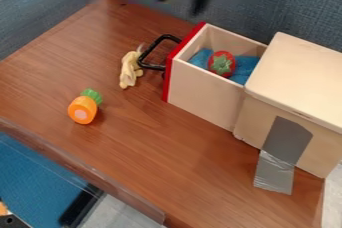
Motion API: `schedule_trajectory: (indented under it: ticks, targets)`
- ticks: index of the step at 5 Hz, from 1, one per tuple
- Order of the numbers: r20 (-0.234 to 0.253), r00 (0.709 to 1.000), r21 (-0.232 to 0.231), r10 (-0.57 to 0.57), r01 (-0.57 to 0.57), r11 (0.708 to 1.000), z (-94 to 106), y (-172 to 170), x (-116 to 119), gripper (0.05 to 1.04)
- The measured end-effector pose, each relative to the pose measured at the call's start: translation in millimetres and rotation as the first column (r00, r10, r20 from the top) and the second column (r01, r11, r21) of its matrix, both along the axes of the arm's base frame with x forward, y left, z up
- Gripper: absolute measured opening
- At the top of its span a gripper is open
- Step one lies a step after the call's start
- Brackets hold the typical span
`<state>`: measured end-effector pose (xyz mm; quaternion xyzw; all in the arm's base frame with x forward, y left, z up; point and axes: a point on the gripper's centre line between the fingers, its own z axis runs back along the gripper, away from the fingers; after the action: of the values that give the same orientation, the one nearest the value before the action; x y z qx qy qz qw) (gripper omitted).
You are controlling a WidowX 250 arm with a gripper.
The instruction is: Removed the red tomatoe from the drawer
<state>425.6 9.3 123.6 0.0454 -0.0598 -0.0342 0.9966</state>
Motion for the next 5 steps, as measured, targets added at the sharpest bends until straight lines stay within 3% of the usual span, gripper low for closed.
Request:
schedule_trajectory:
  ticks: [2,5]
  targets:
    - [-0.07,0.99,-0.012,-0.122,0.121,0.993,-29.8,-49.9,5.3,1.0]
    - [-0.159,0.979,-0.03,-0.13,0.127,0.992,-70.3,-60.9,-8.7,0.997]
